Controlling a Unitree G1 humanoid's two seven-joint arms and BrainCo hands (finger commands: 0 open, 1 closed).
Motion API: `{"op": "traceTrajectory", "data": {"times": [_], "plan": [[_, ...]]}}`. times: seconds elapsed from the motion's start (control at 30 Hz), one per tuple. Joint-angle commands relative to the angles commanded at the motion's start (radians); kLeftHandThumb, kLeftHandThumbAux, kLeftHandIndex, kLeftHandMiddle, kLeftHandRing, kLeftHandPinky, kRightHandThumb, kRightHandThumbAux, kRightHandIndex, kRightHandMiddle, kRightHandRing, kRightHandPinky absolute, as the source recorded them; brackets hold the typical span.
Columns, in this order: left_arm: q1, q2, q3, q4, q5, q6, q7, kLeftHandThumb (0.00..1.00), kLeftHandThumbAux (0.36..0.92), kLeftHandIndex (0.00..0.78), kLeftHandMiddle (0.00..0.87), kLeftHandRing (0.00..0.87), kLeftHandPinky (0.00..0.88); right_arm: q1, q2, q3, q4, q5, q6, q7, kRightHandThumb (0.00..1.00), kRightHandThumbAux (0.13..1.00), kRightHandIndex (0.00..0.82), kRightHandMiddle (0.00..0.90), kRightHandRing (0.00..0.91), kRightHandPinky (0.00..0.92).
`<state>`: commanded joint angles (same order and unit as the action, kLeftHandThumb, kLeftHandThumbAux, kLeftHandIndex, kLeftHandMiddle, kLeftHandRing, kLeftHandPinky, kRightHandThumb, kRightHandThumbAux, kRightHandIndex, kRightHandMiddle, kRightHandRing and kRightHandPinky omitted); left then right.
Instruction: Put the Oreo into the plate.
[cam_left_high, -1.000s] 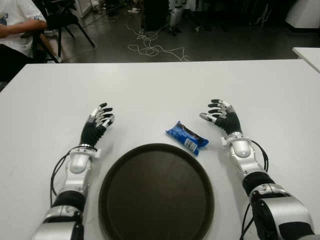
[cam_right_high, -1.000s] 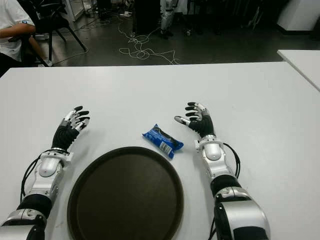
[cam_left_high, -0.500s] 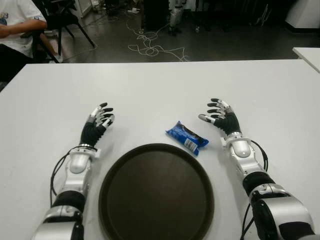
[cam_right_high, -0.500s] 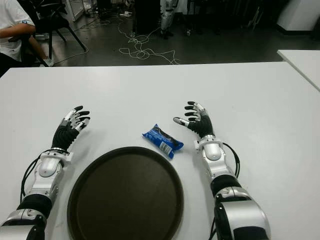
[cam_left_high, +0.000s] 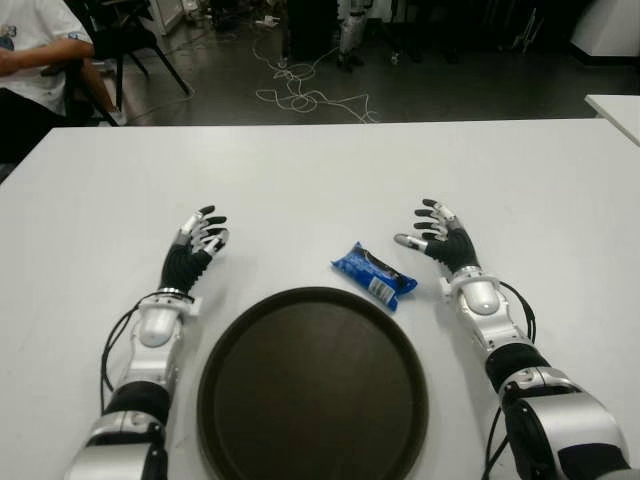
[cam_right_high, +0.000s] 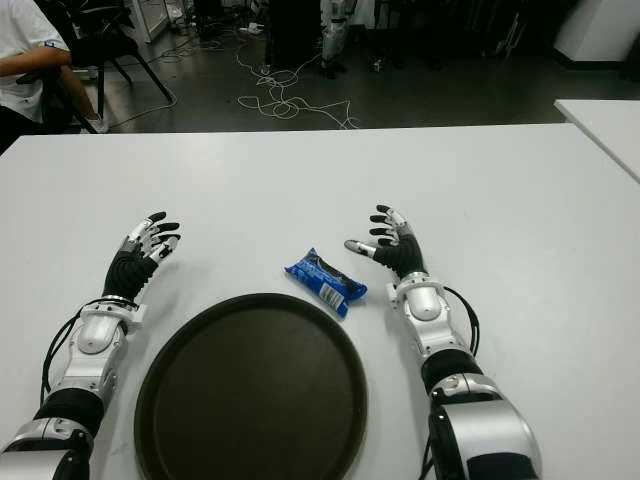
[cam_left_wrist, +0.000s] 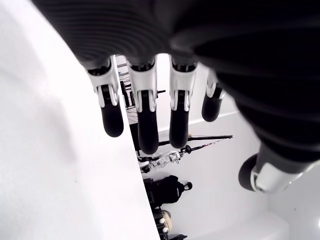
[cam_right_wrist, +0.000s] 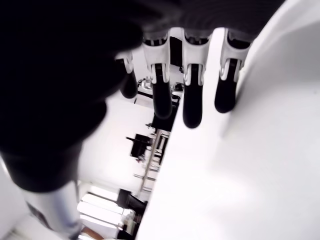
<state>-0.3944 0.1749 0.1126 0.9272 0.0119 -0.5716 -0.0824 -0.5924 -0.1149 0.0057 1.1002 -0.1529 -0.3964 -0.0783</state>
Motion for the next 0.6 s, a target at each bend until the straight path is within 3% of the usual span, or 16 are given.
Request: {"op": "traceTrajectory", "data": {"times": [0.6], "plan": [[-0.001,-0.004,0.006,0.002,-0.016,-0.004,-0.017,0.098,0.532,0.130,0.233,0.234,0.227,0.010,0.000,0.017,-0.043,-0.004,0.075,-0.014,0.043,0.812,0.101,0.188,0.207,0.221]]}}
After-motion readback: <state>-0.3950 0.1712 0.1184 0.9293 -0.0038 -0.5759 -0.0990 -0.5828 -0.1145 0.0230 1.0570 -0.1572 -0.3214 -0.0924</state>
